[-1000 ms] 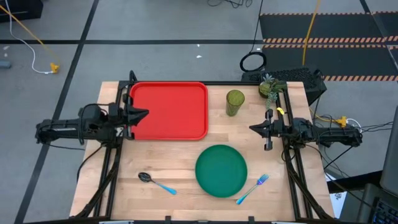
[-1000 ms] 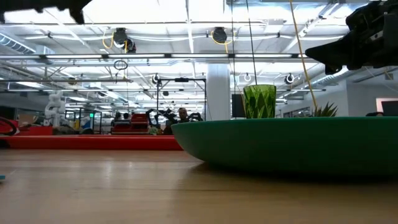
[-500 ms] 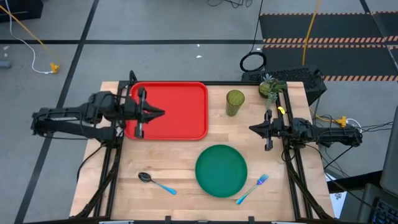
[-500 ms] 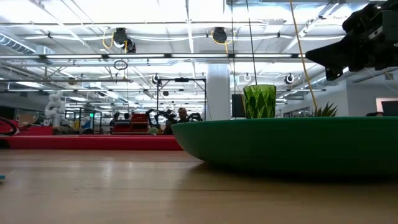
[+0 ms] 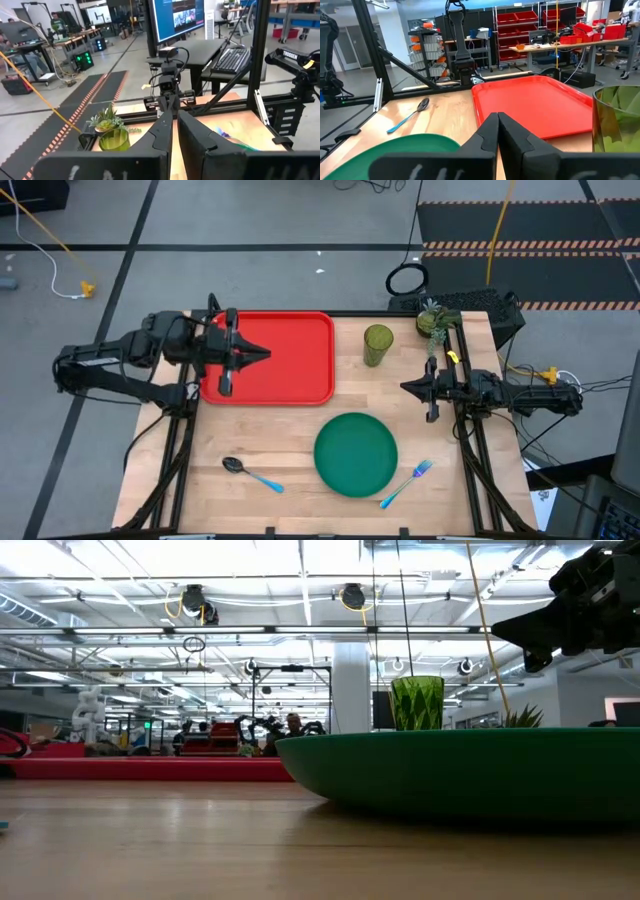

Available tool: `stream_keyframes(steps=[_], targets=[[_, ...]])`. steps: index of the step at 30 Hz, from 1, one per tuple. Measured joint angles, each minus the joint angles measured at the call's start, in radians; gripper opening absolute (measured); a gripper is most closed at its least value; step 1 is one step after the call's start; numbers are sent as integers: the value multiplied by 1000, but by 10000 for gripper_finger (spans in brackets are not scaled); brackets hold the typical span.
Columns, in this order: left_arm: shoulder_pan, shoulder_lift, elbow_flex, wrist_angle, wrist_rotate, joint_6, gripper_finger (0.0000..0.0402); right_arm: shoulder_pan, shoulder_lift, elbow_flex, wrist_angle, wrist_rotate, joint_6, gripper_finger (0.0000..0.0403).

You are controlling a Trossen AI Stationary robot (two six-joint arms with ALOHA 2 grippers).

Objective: Pick and place plate/cup/fork/spoon on tray
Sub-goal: Put the green cup on the top left of the red tray

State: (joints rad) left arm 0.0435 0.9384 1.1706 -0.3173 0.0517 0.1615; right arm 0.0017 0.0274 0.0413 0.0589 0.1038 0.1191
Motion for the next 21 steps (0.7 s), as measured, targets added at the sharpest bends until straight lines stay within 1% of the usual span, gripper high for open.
stream_keyframes(steps=[8,15,19,21], targets=[[0,52,93,-86,-15,49,33,0,0,0,1,-1,11,0],[0,89,122,-228,-146,68,33,0,0,0,4,-1,84,0],[0,116,122,-269,-158,66,33,0,5,19,-12,-1,104,0],[0,132,122,-272,-158,65,33,0,16,50,-23,-1,104,0]])
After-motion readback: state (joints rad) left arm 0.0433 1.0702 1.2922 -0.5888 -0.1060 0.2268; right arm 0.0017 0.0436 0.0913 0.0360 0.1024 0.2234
